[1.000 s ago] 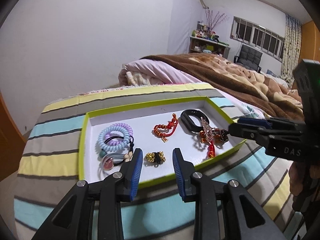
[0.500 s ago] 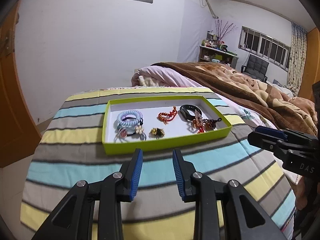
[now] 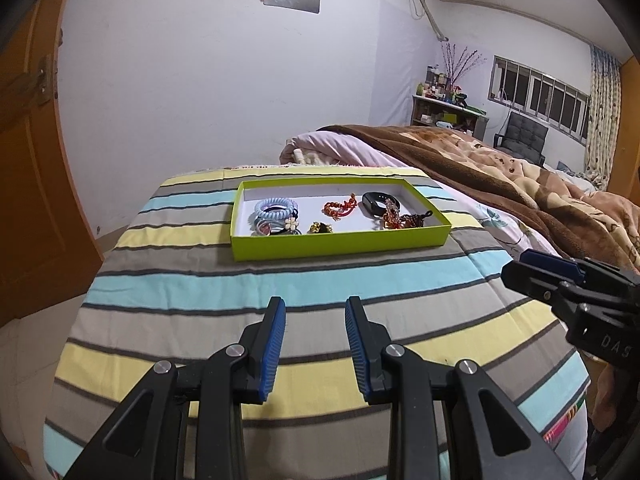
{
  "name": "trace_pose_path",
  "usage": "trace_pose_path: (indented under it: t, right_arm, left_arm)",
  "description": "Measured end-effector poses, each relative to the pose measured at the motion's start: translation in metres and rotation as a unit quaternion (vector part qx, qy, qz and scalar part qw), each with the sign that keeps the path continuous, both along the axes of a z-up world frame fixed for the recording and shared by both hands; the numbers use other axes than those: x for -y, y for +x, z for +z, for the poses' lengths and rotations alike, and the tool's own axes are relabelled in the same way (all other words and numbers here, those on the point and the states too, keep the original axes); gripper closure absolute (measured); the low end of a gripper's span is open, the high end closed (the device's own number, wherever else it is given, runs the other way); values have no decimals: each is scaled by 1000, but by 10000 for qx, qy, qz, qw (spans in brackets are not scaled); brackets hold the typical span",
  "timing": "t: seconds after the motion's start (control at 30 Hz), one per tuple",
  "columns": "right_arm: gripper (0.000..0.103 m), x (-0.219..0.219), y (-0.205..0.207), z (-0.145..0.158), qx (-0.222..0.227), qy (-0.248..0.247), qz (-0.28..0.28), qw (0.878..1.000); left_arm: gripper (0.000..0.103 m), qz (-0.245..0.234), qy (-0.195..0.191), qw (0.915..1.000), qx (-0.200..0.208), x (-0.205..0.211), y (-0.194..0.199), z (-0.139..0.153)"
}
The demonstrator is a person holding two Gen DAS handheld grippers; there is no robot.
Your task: Organize jewelry
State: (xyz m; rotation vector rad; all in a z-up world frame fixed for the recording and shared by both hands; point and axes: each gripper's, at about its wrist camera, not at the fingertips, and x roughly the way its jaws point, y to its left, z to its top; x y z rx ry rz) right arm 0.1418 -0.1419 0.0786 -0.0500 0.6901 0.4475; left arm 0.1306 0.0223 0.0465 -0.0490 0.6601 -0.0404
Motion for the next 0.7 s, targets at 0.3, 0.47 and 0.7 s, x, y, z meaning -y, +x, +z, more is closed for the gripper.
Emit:
trace_pose_path:
  t: [0.3, 0.47, 0.7]
  right_arm:
    - [63, 1, -15, -6, -22, -49, -52, 10000]
    - [63, 0, -16, -9, -39, -76, -63, 9999]
    - [63, -3, -16, -11, -62, -107, -43, 9999]
  left_arm:
    - [72, 141, -54, 9999, 80, -2, -12, -3]
    - [72, 166, -4, 9998, 93, 1, -13, -5]
    - [72, 213, -23, 9997, 86, 1, -12, -6]
